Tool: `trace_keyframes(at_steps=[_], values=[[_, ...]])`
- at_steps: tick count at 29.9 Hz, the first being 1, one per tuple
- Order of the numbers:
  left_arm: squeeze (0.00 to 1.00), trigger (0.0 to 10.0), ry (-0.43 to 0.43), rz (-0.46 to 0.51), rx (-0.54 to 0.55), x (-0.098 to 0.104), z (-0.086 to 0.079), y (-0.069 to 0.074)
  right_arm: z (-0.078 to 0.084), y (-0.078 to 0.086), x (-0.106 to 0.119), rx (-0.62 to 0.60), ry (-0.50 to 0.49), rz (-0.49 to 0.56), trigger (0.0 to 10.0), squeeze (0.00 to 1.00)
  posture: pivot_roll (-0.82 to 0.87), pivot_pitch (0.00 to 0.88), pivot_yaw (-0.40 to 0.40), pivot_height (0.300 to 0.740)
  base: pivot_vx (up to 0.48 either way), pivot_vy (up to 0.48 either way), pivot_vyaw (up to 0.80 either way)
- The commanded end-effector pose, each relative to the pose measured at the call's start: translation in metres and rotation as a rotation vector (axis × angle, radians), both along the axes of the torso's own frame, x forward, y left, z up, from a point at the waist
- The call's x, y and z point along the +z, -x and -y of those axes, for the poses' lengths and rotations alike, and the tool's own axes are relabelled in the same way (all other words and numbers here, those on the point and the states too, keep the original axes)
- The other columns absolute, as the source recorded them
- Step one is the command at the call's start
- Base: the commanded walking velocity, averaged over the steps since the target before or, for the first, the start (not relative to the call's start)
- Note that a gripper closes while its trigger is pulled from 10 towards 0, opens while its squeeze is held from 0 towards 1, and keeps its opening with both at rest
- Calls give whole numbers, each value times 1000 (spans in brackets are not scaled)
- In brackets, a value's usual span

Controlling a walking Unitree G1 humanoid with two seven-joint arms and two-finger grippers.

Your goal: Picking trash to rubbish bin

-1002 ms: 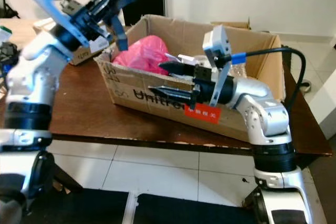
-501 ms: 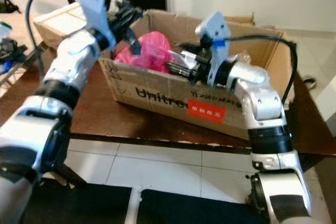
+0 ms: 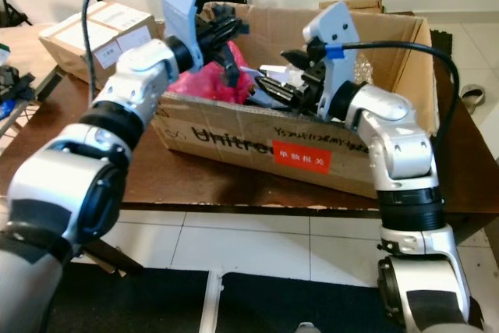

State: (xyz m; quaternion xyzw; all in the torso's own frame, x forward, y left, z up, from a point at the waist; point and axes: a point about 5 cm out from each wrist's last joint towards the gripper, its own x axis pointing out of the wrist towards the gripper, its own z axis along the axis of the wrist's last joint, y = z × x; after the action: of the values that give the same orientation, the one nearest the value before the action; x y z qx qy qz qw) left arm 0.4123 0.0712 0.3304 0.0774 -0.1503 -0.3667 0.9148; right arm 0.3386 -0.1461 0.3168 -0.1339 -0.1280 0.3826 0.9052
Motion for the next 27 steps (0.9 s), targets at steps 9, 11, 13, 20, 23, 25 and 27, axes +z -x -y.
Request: trace_keyframes(at_steps=[9, 11, 13, 20, 23, 25, 27], values=[[1000, 10000, -1, -16, -15, 2, -3, -1, -4, 4, 1, 37, 31, -5, 10000, 0, -139, 187, 106, 740, 0, 0, 0], [1000, 10000, 5, -17, -13, 2, -5, -1, -4, 4, 1, 36, 33, -6, 10000, 0, -139, 187, 105, 740, 0, 0, 0], [1000, 10000, 21, -16, -8, 4, -7, -1, -4, 4, 1, 38, 33, -6, 10000, 0, -137, 185, 101, 740, 0, 0, 0], [0, 10000, 132, -22, -172, 23, -6, 5, -3, 1, 5, 22, 43, 5, 10000, 0, -142, 176, 91, 740, 0, 0, 0], [0, 10000, 154, -33, -272, 27, -3, 9, -2, 0, 6, 15, 45, 8, 10000, 0, -142, 176, 91, 740, 0, 0, 0], [0, 10000, 198, -47, -460, 38, -4, 18, -1, -1, 8, 3, 43, 14, 10000, 0, -148, 171, 92, 740, 0, 0, 0], [0, 10000, 257, -34, -557, 50, -12, 23, 0, -1, 10, 1, 37, 18, 10000, 0, -147, 169, 91, 740, 0, 0, 0]])
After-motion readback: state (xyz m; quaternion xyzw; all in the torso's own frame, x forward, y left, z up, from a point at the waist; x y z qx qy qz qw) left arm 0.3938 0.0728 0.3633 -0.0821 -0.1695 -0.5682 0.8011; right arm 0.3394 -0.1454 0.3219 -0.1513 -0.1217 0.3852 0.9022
